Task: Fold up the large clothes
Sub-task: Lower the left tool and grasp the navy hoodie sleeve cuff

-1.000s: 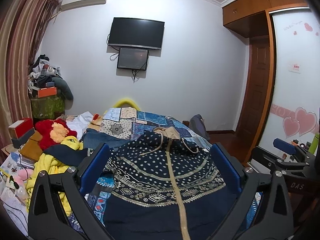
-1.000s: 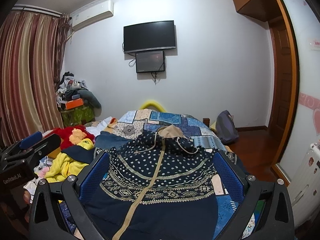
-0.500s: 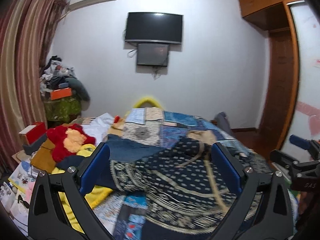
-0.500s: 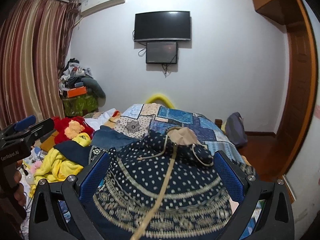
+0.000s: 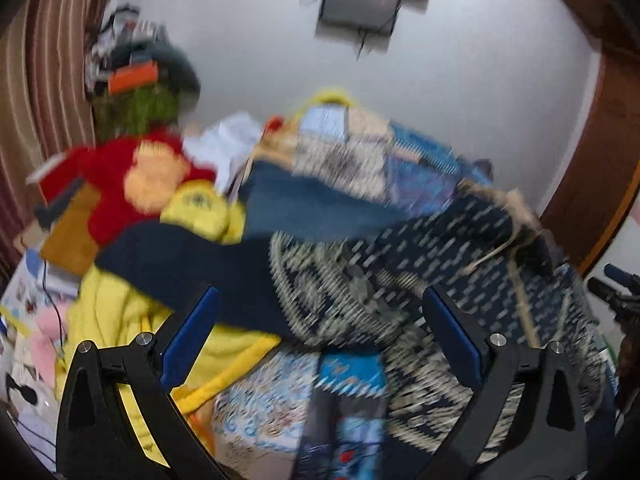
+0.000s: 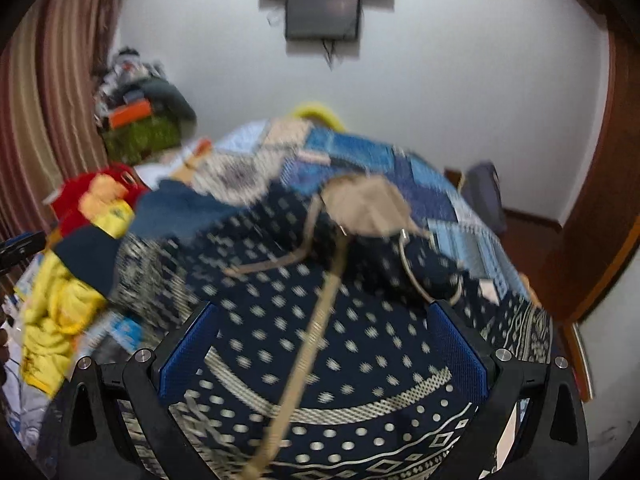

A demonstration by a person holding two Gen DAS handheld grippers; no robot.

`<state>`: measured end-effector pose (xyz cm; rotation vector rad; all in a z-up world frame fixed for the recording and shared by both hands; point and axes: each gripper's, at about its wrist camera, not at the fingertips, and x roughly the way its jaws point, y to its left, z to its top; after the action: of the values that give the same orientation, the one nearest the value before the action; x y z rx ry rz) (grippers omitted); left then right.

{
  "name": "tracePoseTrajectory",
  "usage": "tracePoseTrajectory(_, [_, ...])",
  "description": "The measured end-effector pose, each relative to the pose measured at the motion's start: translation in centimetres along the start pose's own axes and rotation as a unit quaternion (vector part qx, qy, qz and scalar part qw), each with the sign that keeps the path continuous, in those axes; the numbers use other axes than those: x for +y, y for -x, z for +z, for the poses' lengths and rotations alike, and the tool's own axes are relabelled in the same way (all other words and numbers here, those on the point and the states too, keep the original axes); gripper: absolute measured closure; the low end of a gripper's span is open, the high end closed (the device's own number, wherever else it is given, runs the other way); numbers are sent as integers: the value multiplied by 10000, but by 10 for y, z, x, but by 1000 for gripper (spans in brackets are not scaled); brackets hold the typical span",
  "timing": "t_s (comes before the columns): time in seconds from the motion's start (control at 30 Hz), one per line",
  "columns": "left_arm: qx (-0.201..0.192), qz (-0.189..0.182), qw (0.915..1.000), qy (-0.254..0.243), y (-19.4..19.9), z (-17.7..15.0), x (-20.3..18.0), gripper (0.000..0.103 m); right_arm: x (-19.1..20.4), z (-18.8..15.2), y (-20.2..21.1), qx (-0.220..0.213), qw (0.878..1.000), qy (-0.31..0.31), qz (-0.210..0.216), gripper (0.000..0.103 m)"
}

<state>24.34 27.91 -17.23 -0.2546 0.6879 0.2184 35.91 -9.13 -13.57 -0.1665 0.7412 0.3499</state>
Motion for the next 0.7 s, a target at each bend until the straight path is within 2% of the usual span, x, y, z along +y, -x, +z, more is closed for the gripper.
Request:
tracePoseTrajectory(0.13, [491,-5,9983,310,-39,-24,28,1,-15,-17,-38,515,9982,-274,114,0])
tracePoseTrajectory(0.2, [663,-139,9958,614,-55,-32,45,1,-22,-25,-52,737,9958,-453,301,0])
tracePoseTrajectory(0.3, [884,-363,9873,1270,-78,-39,74,2,-30,-33,-65,905,9925,-674,471,0])
tracePoseTrajectory(0.4, [953,-600,9756,1884,-94,-41,97,11,-32,-36,-69,956,9908,-770,561,0])
tracePoseTrajectory(0.47, [945,-587,9717,2085,-102,-40,106,12,-30,-37,-69,964,9905,-781,596,0])
tracePoseTrajectory(0.5, [930,-520,9688,2238,-108,-39,112,16,-29,-36,-70,960,9903,-776,630,0])
tracePoseTrajectory(0.53, [918,-511,9671,2319,-112,-38,116,21,-28,-36,-69,966,9902,-771,656,0])
tracePoseTrajectory(0.6, [850,-499,9646,2446,-117,-34,123,23,-27,-36,-69,983,9900,-751,684,0])
tracePoseTrajectory(0.7, [726,-318,9664,2446,-121,-23,130,26,-24,-35,-71,1041,9892,-740,720,0])
